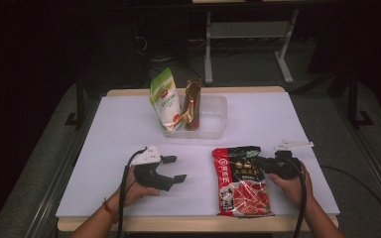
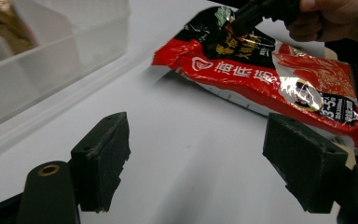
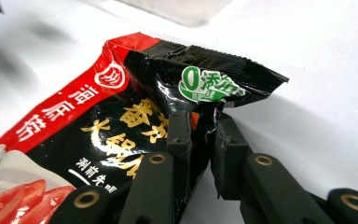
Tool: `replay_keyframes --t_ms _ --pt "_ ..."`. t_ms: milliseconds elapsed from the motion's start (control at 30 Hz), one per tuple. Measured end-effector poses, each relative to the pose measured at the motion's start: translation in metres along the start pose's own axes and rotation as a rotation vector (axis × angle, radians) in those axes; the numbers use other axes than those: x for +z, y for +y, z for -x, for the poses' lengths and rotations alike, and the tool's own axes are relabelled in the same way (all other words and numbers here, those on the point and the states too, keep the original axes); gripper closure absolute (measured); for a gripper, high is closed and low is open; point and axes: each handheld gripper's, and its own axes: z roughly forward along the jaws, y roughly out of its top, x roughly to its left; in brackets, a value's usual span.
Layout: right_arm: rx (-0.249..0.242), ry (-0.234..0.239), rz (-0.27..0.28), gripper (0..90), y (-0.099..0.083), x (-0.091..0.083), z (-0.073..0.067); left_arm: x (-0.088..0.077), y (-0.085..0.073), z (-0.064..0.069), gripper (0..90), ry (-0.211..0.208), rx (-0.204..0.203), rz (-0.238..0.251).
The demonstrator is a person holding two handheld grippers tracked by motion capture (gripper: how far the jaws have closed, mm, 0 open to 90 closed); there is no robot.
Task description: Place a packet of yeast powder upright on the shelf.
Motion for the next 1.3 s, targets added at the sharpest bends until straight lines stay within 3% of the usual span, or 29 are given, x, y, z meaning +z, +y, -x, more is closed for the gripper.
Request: replay_keyframes --t_ms 300,600,800,1000,1100,1300 --pt "-0.088 -0.009 0.090 80.5 0.004 -0.013 -0.015 0.037 0.015 0.003 21.6 -0.059 -0.022 -0.008" --pt "-0.172 0.000 0.169 81.1 0.007 -0.025 -0.028 0.062 0.023 0.005 19.4 -0.106 -0.056 -0.012" --pt "-0.211 0.001 0.205 81.5 0.009 -0.031 -0.036 0.073 0.025 0.011 19.0 -0.154 -0.050 -0.024" --pt "-0.235 0.003 0.223 81.6 0.009 -0.034 -0.040 0.073 0.027 0.012 17.8 -0.188 -0.064 -0.005" --pt "-0.243 0.005 0.234 81.9 0.010 -0.035 -0.044 0.078 0.030 0.015 20.7 -0.214 -0.076 0.010" --pt "-0.268 0.009 0.256 81.9 0.011 -0.037 -0.049 0.087 0.032 0.024 27.5 -0.237 -0.046 0.009"
